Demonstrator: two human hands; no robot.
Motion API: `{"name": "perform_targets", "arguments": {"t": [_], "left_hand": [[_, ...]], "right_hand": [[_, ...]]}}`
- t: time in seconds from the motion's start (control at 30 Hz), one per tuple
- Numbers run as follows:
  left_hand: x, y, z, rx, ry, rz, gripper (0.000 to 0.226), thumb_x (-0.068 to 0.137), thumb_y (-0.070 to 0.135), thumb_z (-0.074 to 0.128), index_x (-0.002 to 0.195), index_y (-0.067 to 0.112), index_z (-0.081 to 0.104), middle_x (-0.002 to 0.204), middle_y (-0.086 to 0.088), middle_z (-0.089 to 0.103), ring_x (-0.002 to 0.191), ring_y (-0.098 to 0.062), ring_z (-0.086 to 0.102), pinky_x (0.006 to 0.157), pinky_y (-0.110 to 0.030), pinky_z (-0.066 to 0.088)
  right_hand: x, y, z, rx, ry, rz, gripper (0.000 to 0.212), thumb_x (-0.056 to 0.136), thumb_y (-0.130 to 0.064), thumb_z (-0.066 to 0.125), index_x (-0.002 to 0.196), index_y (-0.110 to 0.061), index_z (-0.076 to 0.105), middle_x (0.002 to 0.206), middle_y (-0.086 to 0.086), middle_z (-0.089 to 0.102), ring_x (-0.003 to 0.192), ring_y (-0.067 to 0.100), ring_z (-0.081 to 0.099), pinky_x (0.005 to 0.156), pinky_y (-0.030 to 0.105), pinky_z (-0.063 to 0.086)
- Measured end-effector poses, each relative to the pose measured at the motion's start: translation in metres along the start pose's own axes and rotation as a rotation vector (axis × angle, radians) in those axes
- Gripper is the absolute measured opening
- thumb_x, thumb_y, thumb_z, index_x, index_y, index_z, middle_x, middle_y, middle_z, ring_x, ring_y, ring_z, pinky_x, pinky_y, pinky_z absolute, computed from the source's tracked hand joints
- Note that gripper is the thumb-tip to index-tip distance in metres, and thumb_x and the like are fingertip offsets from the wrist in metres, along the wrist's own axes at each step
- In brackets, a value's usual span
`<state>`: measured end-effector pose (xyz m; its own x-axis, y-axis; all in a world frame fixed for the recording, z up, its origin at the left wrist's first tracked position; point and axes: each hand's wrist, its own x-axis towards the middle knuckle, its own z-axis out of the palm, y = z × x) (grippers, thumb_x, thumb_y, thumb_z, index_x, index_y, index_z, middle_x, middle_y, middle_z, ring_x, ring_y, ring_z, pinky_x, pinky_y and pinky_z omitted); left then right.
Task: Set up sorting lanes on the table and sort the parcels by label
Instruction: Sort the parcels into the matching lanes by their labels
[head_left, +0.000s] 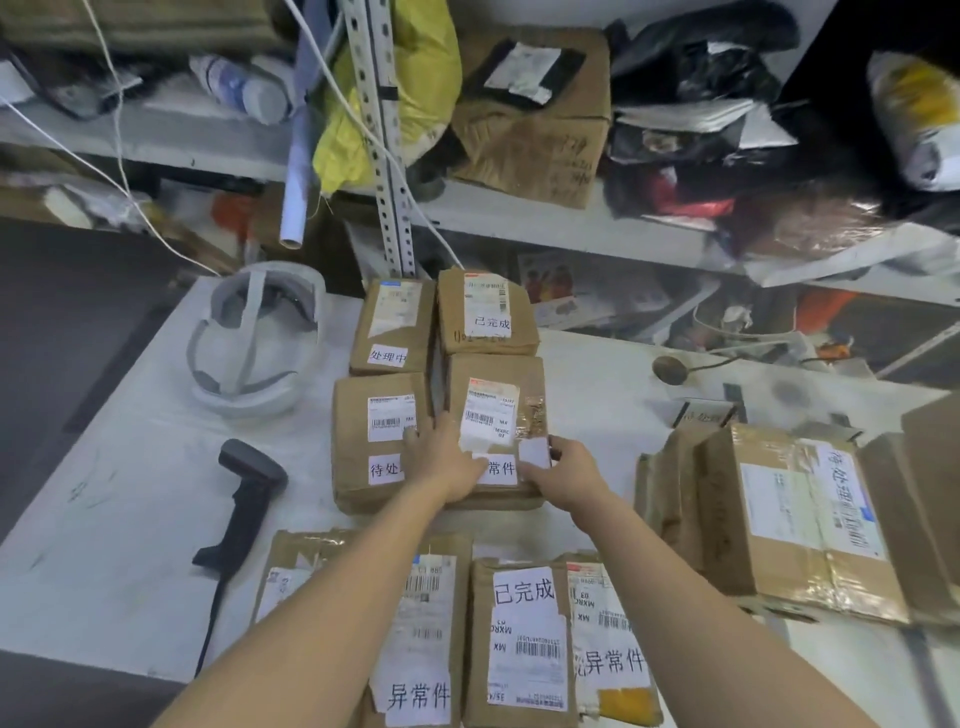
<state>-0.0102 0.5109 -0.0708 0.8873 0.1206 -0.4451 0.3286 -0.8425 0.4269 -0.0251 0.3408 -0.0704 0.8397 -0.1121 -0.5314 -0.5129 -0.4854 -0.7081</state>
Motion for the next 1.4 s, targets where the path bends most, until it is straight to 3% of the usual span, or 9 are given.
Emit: {"name": "perform_targets", "arguments": {"t": [0.37, 0.5, 0.63, 0.7, 0.8, 0.97, 1.13, 1.3, 1.4], "left_hand": [[-0.069, 0.036, -0.027, -0.498, 0.11, 0.138, 0.068, 0.085, 0.009, 0.069, 0.141, 0.033, 0.04, 0.123, 0.009, 0.029, 0.108, -0.013, 0.048, 0.097, -0.03, 0.042], [-0.12, 0.072, -0.04, -0.589, 0.206, 0.227, 0.067, 0.079, 0.015, 0.072, 0.132, 0.044, 0.044, 0.129, 0.009, 0.04, 0.112, -0.013, 0.052, 0.1, -0.037, 0.048], [-0.194, 0.128, -0.04, -0.645, 0.349, 0.317, 0.066, 0.072, 0.02, 0.072, 0.118, 0.058, 0.045, 0.123, 0.009, 0.053, 0.109, -0.01, 0.057, 0.091, -0.036, 0.053], [-0.23, 0.158, -0.038, -0.674, 0.419, 0.362, 0.065, 0.078, 0.014, 0.071, 0.123, 0.053, 0.045, 0.112, 0.014, 0.051, 0.101, -0.004, 0.054, 0.083, -0.025, 0.048], [-0.283, 0.207, -0.021, -0.671, 0.468, 0.444, 0.059, 0.078, 0.022, 0.072, 0.128, 0.045, 0.051, 0.117, 0.01, 0.046, 0.109, -0.011, 0.053, 0.092, -0.034, 0.048], [-0.347, 0.297, 0.027, -0.698, 0.403, 0.601, 0.047, 0.076, 0.028, 0.074, 0.099, 0.066, 0.056, 0.113, 0.012, 0.052, 0.108, -0.014, 0.059, 0.093, -0.045, 0.054], [-0.38, 0.389, 0.082, -0.686, 0.327, 0.718, 0.058, 0.083, 0.023, 0.074, 0.126, 0.05, 0.047, 0.109, 0.019, 0.047, 0.102, -0.002, 0.053, 0.093, -0.036, 0.05], [-0.392, 0.478, 0.145, -0.681, 0.205, 0.817, 0.059, 0.084, 0.019, 0.075, 0.124, 0.049, 0.043, 0.12, 0.014, 0.046, 0.107, -0.004, 0.05, 0.095, -0.028, 0.048], [-0.382, 0.53, 0.188, -0.695, 0.081, 0.831, 0.058, 0.083, 0.021, 0.076, 0.127, 0.045, 0.048, 0.126, 0.012, 0.048, 0.115, -0.01, 0.053, 0.099, -0.036, 0.05]], "right_hand": [[-0.058, -0.011, -0.046, 0.132, 0.049, -0.161, 0.02, 0.086, -0.021, 0.071, 0.106, -0.022, 0.069, 0.096, -0.009, 0.072, 0.087, 0.015, 0.069, 0.072, 0.034, 0.059], [-0.105, -0.02, -0.095, 0.154, 0.071, -0.285, 0.018, 0.091, -0.018, 0.062, 0.106, -0.026, 0.068, 0.09, -0.012, 0.068, 0.077, 0.002, 0.062, 0.054, 0.017, 0.048], [-0.166, -0.009, -0.157, 0.205, 0.085, -0.4, 0.021, 0.092, -0.021, 0.062, 0.112, -0.025, 0.068, 0.095, -0.012, 0.069, 0.083, 0.002, 0.064, 0.059, 0.017, 0.05], [-0.195, 0.0, -0.189, 0.228, 0.106, -0.465, 0.022, 0.091, -0.023, 0.062, 0.112, -0.026, 0.068, 0.091, -0.018, 0.067, 0.084, 0.002, 0.065, 0.066, 0.022, 0.055], [-0.237, 0.027, -0.246, 0.243, 0.171, -0.54, 0.016, 0.091, -0.027, 0.062, 0.103, -0.035, 0.066, 0.085, -0.028, 0.064, 0.086, 0.002, 0.065, 0.08, 0.034, 0.059], [-0.292, 0.088, -0.342, 0.251, 0.317, -0.588, 0.024, 0.092, -0.031, 0.061, 0.114, -0.033, 0.068, 0.085, -0.03, 0.062, 0.086, -0.005, 0.062, 0.073, 0.022, 0.055], [-0.316, 0.153, -0.435, 0.276, 0.481, -0.543, 0.033, 0.09, -0.031, 0.063, 0.122, -0.026, 0.068, 0.113, -0.015, 0.071, 0.102, 0.006, 0.066, 0.09, 0.033, 0.056], [-0.32, 0.219, -0.519, 0.294, 0.591, -0.455, 0.027, 0.089, -0.031, 0.062, 0.114, -0.03, 0.071, 0.102, -0.017, 0.074, 0.096, 0.006, 0.069, 0.087, 0.039, 0.058], [-0.315, 0.256, -0.566, 0.307, 0.62, -0.401, 0.024, 0.092, -0.026, 0.06, 0.112, -0.03, 0.072, 0.096, -0.018, 0.075, 0.089, 0.001, 0.07, 0.077, 0.029, 0.058]]}}
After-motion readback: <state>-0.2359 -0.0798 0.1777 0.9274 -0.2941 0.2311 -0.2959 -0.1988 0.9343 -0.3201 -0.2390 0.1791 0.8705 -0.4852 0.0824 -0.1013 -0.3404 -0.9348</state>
